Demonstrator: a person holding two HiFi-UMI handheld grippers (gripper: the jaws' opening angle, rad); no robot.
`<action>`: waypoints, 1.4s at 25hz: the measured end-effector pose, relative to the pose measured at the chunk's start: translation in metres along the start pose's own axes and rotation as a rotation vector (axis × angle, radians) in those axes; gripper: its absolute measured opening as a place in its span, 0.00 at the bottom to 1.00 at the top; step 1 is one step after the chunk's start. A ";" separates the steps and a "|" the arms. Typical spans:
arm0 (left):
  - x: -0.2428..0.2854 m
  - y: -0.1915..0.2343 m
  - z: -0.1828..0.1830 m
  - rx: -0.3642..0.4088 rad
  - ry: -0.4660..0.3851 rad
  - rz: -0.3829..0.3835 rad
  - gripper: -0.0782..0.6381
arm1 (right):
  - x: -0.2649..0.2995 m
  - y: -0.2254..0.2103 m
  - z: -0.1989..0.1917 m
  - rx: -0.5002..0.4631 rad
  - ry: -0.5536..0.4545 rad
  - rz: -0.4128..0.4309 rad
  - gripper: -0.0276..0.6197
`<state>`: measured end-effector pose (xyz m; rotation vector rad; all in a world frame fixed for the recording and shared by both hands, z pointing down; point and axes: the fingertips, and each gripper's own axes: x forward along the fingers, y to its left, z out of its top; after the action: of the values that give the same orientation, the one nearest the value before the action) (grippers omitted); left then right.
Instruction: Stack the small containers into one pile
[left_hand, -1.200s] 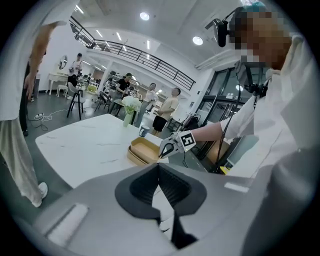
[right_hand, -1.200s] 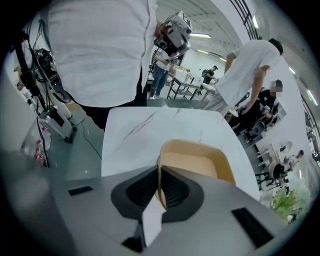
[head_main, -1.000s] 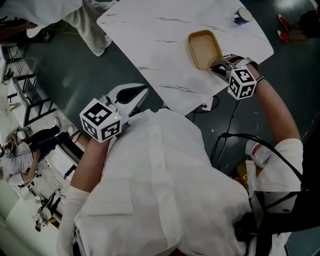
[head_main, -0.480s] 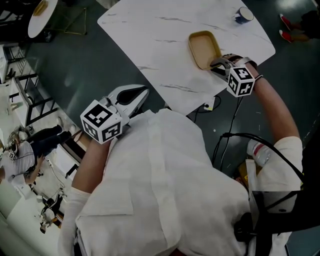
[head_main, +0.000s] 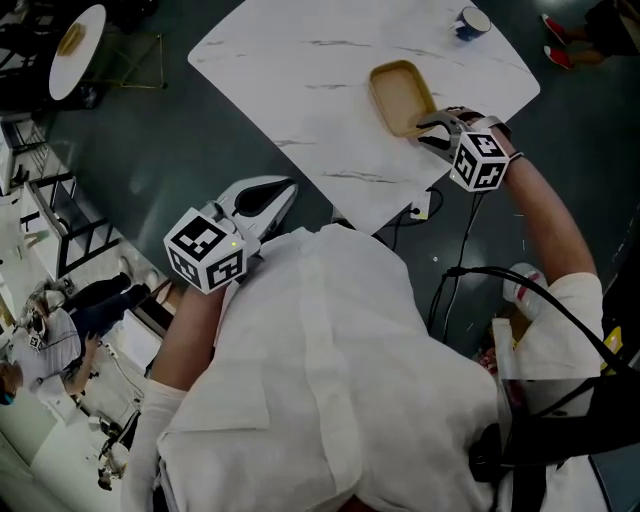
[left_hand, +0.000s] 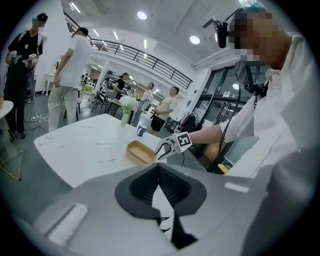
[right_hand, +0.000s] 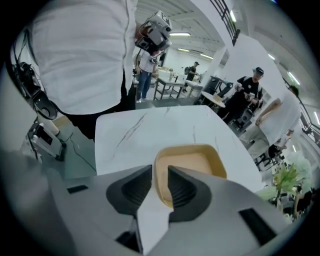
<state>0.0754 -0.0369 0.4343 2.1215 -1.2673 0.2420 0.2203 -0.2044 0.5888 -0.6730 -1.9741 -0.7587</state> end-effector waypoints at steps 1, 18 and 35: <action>-0.001 0.000 0.001 0.007 -0.001 -0.013 0.12 | -0.004 -0.001 0.003 0.024 0.000 -0.022 0.17; -0.094 0.034 0.005 0.168 -0.005 -0.254 0.12 | -0.023 0.026 0.150 1.006 -0.161 -0.581 0.05; -0.175 0.039 -0.040 0.268 0.045 -0.459 0.12 | 0.009 0.040 0.338 1.214 -0.319 -0.779 0.05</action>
<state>-0.0412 0.1008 0.4015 2.5504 -0.7208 0.2676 0.0608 0.0701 0.4656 0.7707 -2.4974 0.2610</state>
